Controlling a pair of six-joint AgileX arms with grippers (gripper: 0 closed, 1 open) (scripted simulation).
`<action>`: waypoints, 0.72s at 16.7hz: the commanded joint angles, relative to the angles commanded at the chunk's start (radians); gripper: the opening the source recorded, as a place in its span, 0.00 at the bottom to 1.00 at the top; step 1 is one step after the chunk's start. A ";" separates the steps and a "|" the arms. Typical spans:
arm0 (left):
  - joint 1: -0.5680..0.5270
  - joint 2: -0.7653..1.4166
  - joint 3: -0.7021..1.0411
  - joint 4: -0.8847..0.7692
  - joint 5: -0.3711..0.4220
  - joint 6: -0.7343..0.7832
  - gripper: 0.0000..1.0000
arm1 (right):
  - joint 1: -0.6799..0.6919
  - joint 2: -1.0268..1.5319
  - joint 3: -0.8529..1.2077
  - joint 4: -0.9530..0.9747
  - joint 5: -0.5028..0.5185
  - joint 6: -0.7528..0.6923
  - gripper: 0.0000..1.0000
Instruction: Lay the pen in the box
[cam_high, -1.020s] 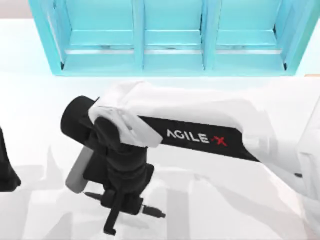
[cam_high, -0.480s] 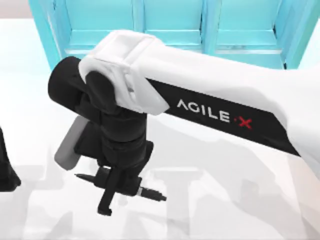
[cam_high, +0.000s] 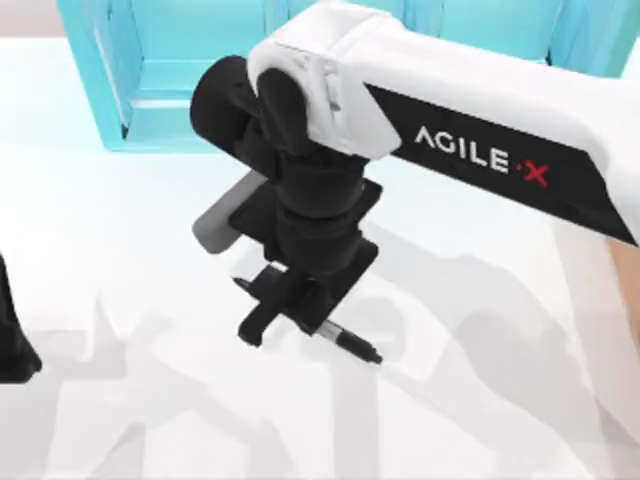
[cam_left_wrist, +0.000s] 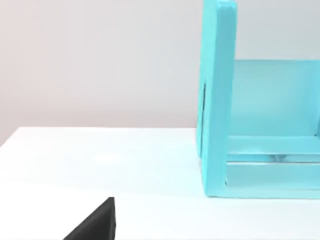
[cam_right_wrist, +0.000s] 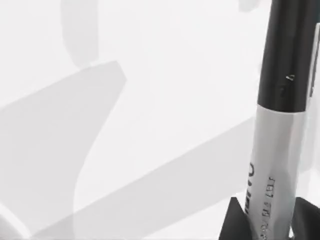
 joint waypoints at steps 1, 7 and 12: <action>0.000 0.000 0.000 0.000 0.000 0.000 1.00 | -0.061 -0.008 -0.013 -0.006 0.005 0.064 0.00; 0.000 0.000 0.000 0.000 0.000 0.000 1.00 | -0.531 -0.096 -0.125 -0.038 0.060 0.580 0.00; 0.000 0.000 0.000 0.000 0.000 0.000 1.00 | -0.942 -0.204 -0.235 -0.043 0.112 1.022 0.00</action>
